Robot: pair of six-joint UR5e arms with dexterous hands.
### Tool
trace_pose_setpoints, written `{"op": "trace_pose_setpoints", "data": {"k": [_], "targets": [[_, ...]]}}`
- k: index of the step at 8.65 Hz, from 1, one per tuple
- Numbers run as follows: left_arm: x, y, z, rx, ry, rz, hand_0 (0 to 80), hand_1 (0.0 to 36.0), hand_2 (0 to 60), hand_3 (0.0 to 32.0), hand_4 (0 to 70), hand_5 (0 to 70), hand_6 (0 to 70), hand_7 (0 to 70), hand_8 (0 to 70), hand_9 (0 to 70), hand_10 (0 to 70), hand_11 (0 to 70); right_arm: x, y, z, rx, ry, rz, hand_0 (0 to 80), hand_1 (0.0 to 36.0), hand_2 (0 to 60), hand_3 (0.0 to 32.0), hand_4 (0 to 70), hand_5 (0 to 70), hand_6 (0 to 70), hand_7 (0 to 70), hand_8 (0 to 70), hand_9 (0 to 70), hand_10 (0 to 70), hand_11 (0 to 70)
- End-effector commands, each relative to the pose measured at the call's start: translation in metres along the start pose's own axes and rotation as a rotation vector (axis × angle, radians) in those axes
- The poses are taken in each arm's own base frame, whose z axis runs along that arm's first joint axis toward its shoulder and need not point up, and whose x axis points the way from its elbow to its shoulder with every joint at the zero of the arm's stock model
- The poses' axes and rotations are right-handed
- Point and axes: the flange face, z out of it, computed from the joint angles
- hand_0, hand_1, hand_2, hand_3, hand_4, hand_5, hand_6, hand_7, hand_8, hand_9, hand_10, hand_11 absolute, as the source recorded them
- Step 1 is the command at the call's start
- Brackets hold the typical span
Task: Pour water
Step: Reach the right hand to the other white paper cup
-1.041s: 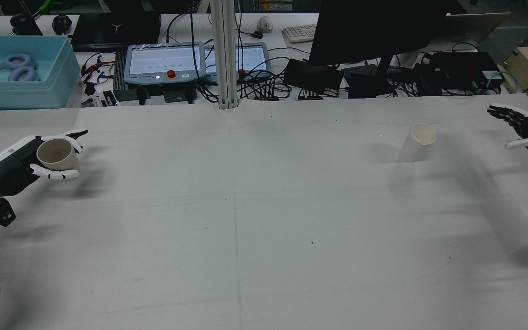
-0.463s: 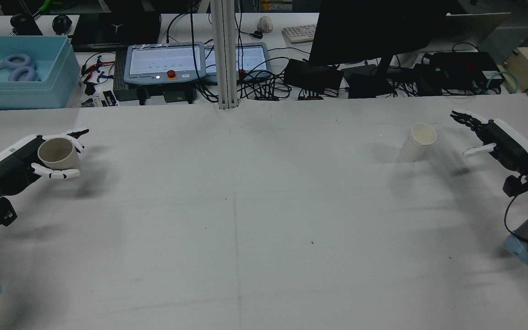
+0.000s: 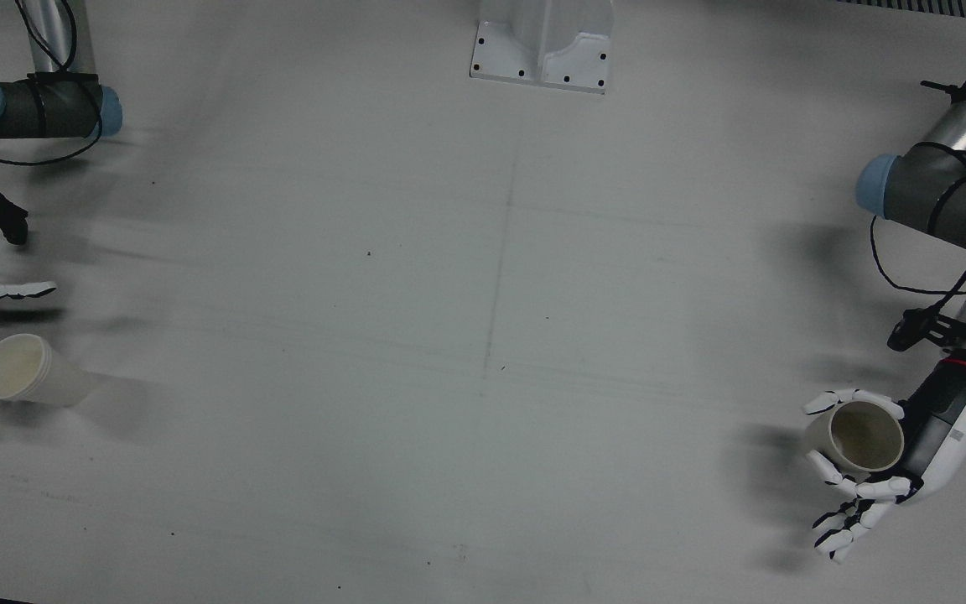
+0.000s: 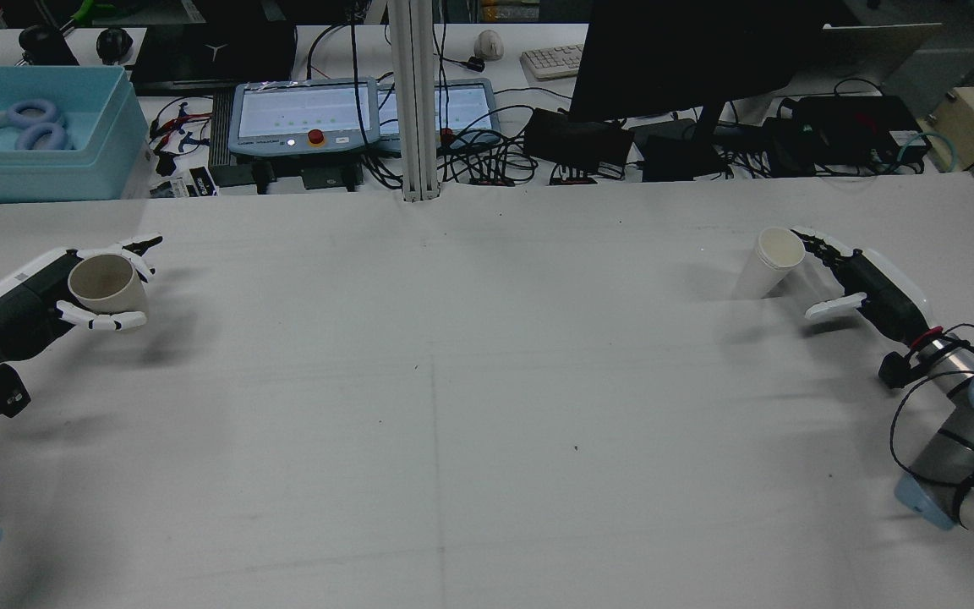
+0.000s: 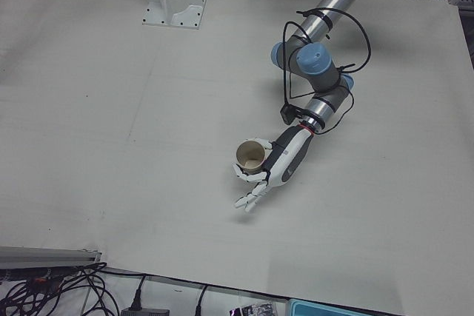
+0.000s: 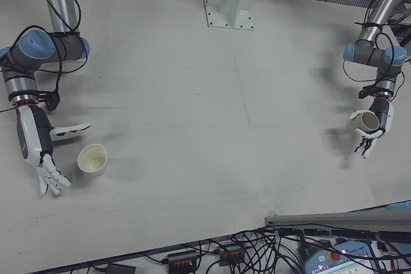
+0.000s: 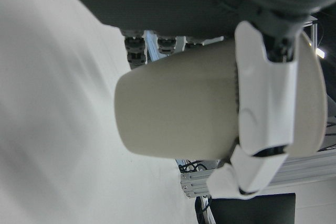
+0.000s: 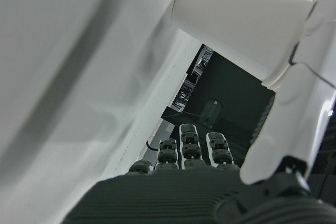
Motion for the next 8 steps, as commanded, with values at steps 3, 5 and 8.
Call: {"op": "trace_pose_setpoints", "data": {"k": [3, 5, 8], "targets": [[0.000, -0.004, -0.002, -0.007, 0.003, -0.004, 59.9, 35.5, 60.0, 0.0, 70.0, 70.0, 8.4, 14.4, 5.3, 4.0, 8.9, 14.2, 0.005, 0.018, 0.020, -0.022, -0.019, 0.017, 53.7, 13.4, 0.0, 0.0, 15.4, 17.3, 17.3, 20.4, 9.9, 10.0, 0.0, 0.0], [0.001, -0.005, -0.002, -0.010, 0.007, -0.006, 60.1, 35.4, 60.0, 0.0, 70.0, 70.0, 8.5, 14.5, 5.5, 4.1, 8.9, 14.2, 0.004, 0.024, 0.029, -0.022, -0.035, 0.019, 54.4, 14.1, 0.0, 0.0, 16.9, 18.6, 18.6, 22.0, 10.0, 10.2, 0.0, 0.0], [0.003, -0.005, -0.002, -0.019, 0.013, -0.012, 59.8, 34.9, 60.0, 0.0, 70.0, 70.0, 8.6, 14.6, 5.4, 3.9, 8.9, 14.2, 0.001, 0.036, 0.046, -0.010, -0.051, 0.007, 55.6, 15.2, 0.0, 0.0, 20.0, 20.1, 20.8, 24.5, 10.9, 11.6, 0.0, 0.0]]}}
